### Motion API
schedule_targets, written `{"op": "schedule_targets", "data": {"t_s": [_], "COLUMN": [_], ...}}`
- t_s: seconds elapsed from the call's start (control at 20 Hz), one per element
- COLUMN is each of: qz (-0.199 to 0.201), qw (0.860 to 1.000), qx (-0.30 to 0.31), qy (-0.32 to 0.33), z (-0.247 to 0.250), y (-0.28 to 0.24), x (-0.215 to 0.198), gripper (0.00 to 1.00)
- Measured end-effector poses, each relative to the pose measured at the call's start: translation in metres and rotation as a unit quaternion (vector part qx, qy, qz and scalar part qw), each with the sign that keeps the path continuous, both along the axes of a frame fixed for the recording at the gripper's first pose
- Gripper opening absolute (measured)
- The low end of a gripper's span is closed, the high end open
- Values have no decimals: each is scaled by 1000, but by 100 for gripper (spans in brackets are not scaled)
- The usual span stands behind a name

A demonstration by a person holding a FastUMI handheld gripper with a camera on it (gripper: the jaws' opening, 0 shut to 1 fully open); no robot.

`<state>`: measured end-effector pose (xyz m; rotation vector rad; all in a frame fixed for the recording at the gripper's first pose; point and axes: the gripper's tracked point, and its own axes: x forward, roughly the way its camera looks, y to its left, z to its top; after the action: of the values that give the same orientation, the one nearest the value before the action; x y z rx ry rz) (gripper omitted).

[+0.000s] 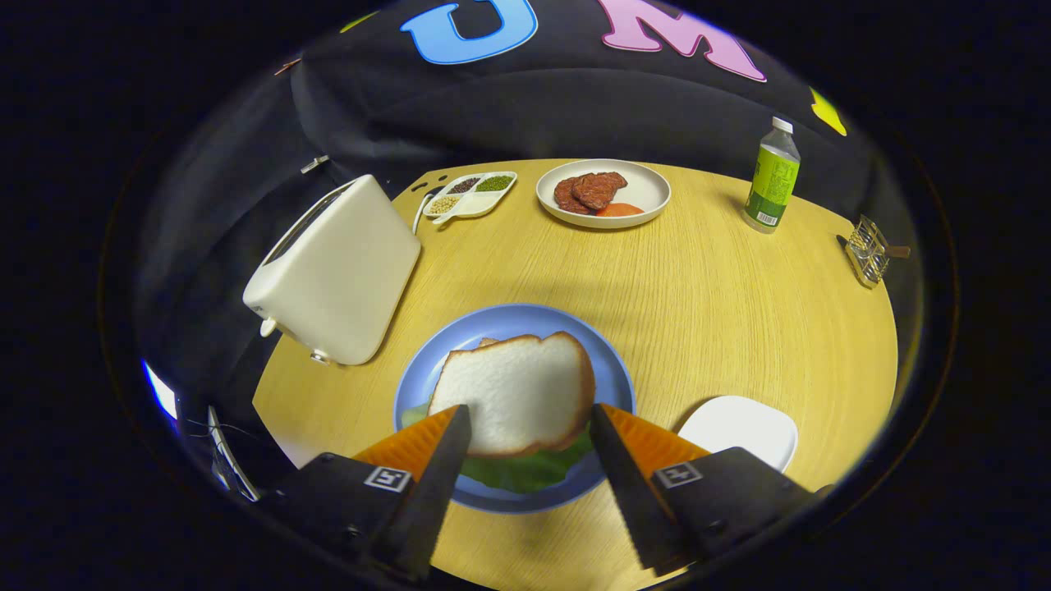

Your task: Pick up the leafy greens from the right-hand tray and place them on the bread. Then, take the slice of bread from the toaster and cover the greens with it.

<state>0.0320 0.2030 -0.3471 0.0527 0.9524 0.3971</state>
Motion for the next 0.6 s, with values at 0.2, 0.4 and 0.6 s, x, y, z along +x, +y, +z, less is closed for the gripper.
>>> {"op": "schedule_targets", "data": {"t_s": [0.2, 0.4, 0.6], "qz": [-12, -16, -29], "qw": [1000, 997, 990], "qx": [-8, -21, -21], "qy": [-25, -68, -138], "z": [22, 58, 111], "y": [-15, -35, -51], "x": [-4, -4, -2], "gripper": [99, 99, 99]}}
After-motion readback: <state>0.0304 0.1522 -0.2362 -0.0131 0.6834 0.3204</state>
